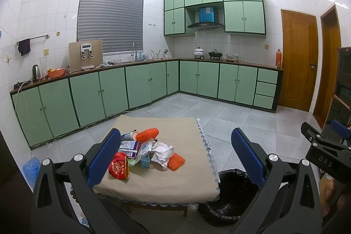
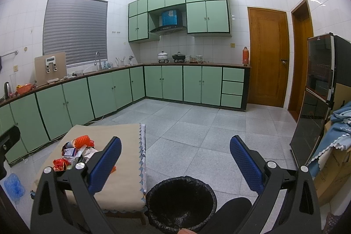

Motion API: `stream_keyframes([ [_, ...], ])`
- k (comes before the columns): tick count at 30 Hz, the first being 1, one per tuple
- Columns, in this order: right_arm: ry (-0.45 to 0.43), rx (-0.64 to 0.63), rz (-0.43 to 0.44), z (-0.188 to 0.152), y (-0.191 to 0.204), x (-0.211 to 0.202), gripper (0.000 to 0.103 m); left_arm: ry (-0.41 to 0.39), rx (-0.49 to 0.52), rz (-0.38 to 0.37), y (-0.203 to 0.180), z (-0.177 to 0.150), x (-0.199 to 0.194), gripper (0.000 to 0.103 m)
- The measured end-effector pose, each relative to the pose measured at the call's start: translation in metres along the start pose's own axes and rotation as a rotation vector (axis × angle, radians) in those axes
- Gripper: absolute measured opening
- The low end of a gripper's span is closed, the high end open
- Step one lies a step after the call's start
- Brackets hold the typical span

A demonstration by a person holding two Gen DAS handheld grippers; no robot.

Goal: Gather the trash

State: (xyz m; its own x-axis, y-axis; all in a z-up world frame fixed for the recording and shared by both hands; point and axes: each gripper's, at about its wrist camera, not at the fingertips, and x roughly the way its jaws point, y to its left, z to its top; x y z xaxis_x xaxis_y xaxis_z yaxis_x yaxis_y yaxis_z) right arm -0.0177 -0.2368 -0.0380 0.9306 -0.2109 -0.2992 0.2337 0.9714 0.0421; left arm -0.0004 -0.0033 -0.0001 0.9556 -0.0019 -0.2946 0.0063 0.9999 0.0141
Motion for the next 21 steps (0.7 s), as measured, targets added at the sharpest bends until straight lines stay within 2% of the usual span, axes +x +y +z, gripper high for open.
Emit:
stream_keyframes([
  [21,0.004,-0.007,0.001,-0.0006,-0.002,0.0016,0.097,0.003,0.001,-0.001,-0.0004,-0.0052,0.003,0.098],
])
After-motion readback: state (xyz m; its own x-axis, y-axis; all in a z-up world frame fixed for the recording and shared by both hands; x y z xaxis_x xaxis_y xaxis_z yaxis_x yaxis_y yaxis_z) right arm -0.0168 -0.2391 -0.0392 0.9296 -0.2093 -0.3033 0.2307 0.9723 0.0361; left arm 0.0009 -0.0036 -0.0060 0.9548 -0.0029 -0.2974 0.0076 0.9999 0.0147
